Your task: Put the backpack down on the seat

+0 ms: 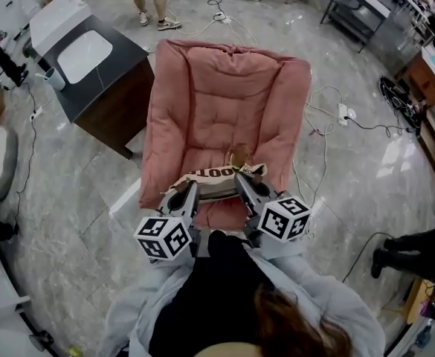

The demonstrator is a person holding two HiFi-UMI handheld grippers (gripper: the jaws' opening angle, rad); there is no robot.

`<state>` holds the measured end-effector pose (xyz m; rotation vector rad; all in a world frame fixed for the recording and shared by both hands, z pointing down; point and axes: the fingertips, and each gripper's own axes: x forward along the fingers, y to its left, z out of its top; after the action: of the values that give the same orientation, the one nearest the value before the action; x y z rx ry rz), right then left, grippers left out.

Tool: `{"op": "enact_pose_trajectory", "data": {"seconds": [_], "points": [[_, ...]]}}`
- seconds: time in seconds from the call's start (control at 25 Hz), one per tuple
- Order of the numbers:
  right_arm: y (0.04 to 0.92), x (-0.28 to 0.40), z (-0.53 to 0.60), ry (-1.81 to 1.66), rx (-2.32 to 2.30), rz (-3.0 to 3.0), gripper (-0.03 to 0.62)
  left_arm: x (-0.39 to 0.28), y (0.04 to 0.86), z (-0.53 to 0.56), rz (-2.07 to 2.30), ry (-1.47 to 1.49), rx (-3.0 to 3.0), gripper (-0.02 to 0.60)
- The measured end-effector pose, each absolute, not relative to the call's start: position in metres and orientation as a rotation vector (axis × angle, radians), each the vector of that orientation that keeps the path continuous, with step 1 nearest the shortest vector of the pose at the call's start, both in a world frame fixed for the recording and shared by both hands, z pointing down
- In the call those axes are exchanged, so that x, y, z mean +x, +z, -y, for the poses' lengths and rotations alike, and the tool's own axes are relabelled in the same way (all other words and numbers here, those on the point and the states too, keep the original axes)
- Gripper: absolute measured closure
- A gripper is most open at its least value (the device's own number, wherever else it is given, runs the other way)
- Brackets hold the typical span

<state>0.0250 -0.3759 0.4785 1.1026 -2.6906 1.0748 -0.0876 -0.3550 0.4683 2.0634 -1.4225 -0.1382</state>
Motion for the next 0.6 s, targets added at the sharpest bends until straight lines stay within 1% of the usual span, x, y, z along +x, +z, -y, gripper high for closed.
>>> {"op": "enact_pose_trajectory", "data": {"seconds": [0.24, 0.4, 0.6], "points": [[0.483, 0.03, 0.404, 1.088, 1.107, 2.689, 0.585, -0.08, 0.473, 0.376, 1.411, -0.136, 2.064, 0.561], [0.488, 0.03, 0.405, 1.117, 1.109, 2.659, 0.585, -0.081, 0.476, 0.377, 1.39, -0.169, 2.014, 0.561], [0.508, 0.023, 0.408, 1.181, 1.108, 2.58, 0.585, -0.088, 0.496, 0.38, 1.377, -0.137, 1.966, 0.561]]}}
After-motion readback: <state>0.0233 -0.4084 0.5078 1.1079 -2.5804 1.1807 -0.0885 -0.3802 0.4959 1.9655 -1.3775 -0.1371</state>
